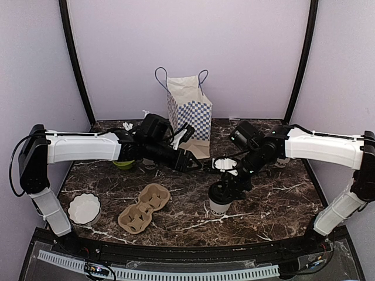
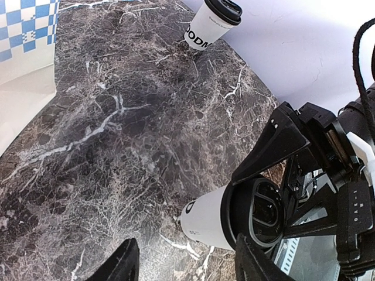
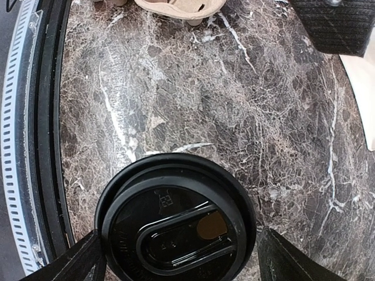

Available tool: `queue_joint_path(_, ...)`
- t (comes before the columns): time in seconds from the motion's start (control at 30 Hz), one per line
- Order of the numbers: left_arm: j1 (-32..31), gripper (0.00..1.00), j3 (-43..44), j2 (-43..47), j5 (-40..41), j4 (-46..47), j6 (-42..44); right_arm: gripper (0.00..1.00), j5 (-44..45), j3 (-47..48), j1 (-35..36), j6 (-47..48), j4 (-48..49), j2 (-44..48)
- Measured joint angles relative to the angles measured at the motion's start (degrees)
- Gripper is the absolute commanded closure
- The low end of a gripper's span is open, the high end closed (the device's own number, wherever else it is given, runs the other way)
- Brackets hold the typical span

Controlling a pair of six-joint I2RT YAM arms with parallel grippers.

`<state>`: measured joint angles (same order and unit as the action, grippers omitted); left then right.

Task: Pack the takeout coffee

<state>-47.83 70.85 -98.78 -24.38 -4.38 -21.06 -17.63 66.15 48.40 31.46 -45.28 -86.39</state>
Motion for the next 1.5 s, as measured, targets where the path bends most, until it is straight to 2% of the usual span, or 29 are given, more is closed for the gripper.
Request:
queue_joint_path(0.2, 0.07, 0.43, -0.44, 0.0, 0.04, 0.0, -0.04, 0.22, 0.57, 0.04, 0.0, -0.09, 0.28, -0.02)
queue_joint_path(0.5, 0.09, 0.43, -0.5, 0.04, 0.5, 0.0, 0.02, 0.29, 2.05, 0.48, -1.49, -0.35, -0.33, 0.28)
queue_joint_path(0.77, 0.11, 0.43, -0.5, 0.44, 1.49, 0.0, 0.48, 0.32, 2.54, 3.04, -16.2, -0.17, -2.1, 2.34)
queue_joint_path(0.97, 0.11, 0.42, -0.5, 0.44, 1.38, 0.02, 0.52, 0.32, 6.58, 7.91, -26.03, -0.04, -2.86, 2.01)
queue_joint_path(1.2, 0.11, 0.43, -0.5, 0.44, 1.4, 0.07, 1.03, 0.33, 11.3, 15.96, -35.54, -1.77, -2.56, -6.12)
queue_joint_path(1.5, 0.11, 0.43, -1.05, 1.09, 1.49, 0.2, 1.2, 0.34, 12.63, 21.62, -41.88, -4.57, -2.78, -16.26)
